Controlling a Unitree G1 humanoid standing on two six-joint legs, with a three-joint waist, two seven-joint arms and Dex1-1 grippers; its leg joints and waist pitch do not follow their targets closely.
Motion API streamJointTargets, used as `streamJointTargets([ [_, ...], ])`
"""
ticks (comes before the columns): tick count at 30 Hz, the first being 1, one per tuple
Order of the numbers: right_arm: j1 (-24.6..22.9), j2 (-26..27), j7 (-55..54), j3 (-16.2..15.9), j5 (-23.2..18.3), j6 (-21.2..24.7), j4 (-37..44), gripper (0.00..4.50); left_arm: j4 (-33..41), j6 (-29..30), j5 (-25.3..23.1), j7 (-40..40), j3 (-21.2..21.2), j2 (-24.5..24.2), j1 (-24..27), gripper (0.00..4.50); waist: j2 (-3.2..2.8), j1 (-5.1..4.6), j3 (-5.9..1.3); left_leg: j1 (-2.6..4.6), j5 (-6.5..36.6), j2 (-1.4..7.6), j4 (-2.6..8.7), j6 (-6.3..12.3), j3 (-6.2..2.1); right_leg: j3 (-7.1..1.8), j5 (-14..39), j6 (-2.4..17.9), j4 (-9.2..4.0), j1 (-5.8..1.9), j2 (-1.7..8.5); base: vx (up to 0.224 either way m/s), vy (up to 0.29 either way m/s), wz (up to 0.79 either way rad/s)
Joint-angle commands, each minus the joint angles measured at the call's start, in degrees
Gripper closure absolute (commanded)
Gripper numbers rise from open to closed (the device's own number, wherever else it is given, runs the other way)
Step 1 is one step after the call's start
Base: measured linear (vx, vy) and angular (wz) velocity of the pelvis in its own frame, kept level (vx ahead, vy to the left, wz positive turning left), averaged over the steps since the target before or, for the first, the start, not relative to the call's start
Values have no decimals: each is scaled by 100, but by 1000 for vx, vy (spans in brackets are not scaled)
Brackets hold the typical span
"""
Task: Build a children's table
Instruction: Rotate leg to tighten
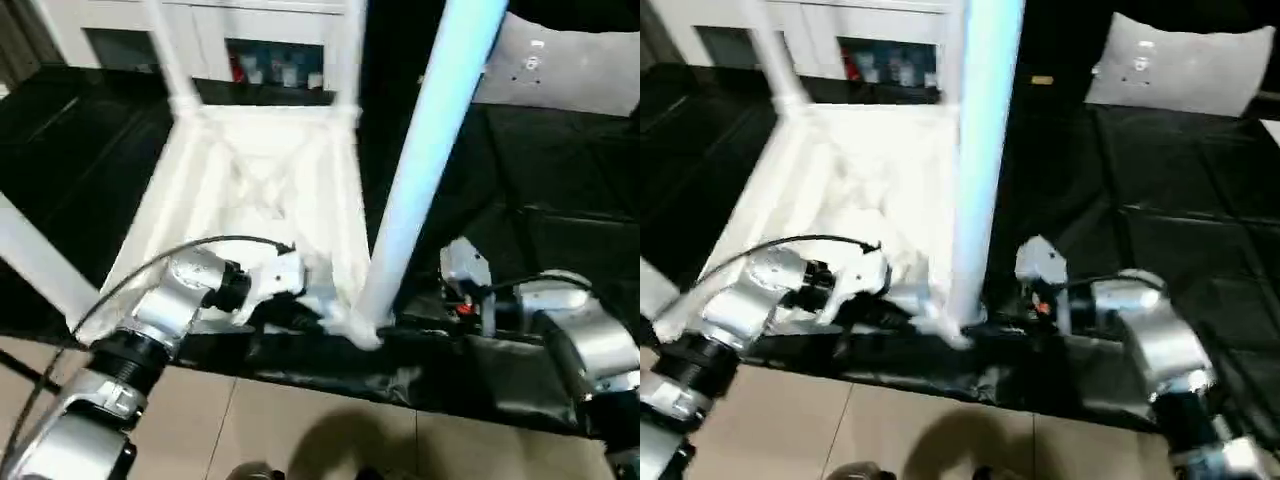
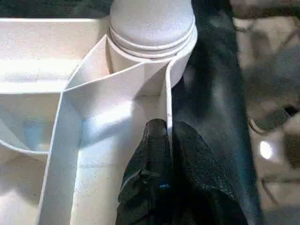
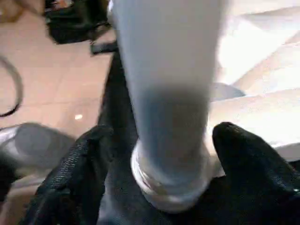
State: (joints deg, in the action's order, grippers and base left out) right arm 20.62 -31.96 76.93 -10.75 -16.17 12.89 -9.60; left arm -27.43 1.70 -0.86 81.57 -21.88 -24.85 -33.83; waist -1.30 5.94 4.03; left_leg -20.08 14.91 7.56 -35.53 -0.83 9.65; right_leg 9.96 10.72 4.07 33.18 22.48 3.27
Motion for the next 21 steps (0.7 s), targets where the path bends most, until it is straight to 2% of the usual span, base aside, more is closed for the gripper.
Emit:
streamJointTargets([
  [1,130,-59,312,-120,-85,10,-67,124,-26,-254,-101,411,-327,36,-83,450,57,-9,-409,11,-583,811,363,1056,-319,-606,548,496,-286,-364,884,0,0,0],
  [4,238,-76,513,-201,-88,82,-185,154,-99,-376,-112,512,-349,15,-142,450,70,14,-422,-3,-672,810,353,1071,-320,-605,353,566,-241,-369,896,0,0,0],
  [11,403,22,662,-269,-120,84,-427,207,-116,-425,-44,641,-392,-2,-198,450,72,36,-413,-9,-610,795,355,982,-308,-603,519,553,-270,-368,893,0,0,0],
  [12,439,59,693,-289,-121,121,-467,217,-116,-444,-42,656,-393,8,-189,450,88,35,-406,-22,-622,786,357,988,-305,-602,511,545,-270,-377,891,0,0,0],
  [14,460,76,726,-302,-134,172,-478,233,-110,-448,-33,668,-392,10,-181,450,75,39,-415,-14,-653,791,356,991,-309,-597,492,538,-260,-376,885,0,0,0],
  [15,470,77,763,-310,-150,219,-478,248,-117,-454,-28,671,-391,12,-179,450,86,34,-408,-20,-695,801,353,1031,-315,-597,435,525,-252,-372,885,0,0,0],
  [21,457,48,832,-330,-175,295,-457,263,-122,-460,-28,664,-388,-2,-174,450,77,42,-393,-29,-641,783,356,1029,-312,-591,588,457,-278,-374,882,0,0,0],
])
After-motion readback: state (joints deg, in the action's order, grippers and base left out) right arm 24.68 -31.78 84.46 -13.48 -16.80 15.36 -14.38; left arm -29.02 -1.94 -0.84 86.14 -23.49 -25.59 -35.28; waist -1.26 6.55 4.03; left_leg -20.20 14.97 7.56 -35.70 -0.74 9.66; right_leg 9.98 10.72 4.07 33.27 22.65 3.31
